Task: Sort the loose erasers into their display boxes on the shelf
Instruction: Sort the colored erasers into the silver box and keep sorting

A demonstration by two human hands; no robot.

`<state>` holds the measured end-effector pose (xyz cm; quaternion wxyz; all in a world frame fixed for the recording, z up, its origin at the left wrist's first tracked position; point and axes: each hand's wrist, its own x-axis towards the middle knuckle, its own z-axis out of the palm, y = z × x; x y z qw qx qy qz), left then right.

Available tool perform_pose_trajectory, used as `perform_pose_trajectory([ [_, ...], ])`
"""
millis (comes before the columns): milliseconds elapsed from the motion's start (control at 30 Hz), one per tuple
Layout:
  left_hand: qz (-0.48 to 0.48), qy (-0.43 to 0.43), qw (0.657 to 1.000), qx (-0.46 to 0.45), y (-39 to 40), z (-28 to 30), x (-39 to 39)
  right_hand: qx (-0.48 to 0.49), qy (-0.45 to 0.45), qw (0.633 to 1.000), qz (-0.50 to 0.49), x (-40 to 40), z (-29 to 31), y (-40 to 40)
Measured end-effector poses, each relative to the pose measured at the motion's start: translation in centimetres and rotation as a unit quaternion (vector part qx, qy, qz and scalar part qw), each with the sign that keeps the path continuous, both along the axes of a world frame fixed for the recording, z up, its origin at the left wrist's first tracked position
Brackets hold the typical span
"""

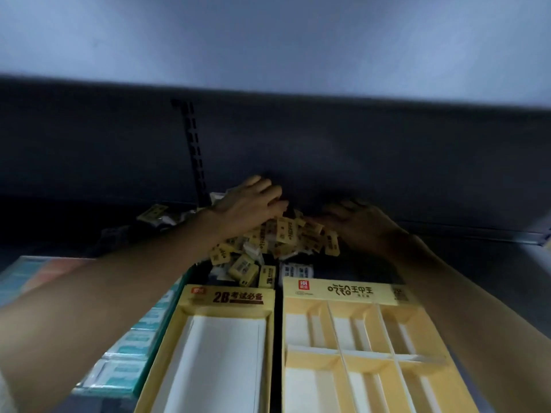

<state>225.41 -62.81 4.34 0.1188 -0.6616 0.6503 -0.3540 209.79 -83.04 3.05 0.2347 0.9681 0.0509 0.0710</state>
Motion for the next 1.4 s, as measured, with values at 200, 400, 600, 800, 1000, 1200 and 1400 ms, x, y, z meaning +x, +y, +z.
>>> perform_pose_trajectory([
  [200,0.028,0.005,0.999,-0.046,2.9,-0.3,-0.3,-0.060,0.037,0.997,0.023,2.4,-0.8,-1.0],
  [400,0.042,0.055,0.993,-0.100,4.6,-0.2,-0.4,-0.037,0.099,0.994,-0.023,2.4,0.4,0.7],
  [600,0.051,0.205,0.967,-0.143,5.7,-0.2,-0.8,0.099,0.079,0.991,-0.041,2.1,1.0,0.9],
  [800,-0.010,0.300,0.933,-0.197,6.8,-0.4,-1.6,0.259,-0.106,0.959,0.038,2.0,1.9,3.2],
  [1000,-0.020,0.424,0.841,-0.337,10.6,-0.1,-2.9,0.322,-0.173,0.927,0.088,1.6,3.8,8.9],
  [1200,0.032,0.576,0.704,-0.414,15.4,-0.4,-3.4,0.396,-0.178,0.901,-0.013,1.6,4.1,16.1],
  [1400,0.057,0.690,0.593,-0.411,21.1,-1.2,-2.7,0.438,-0.225,0.862,-0.119,2.0,3.3,23.1],
])
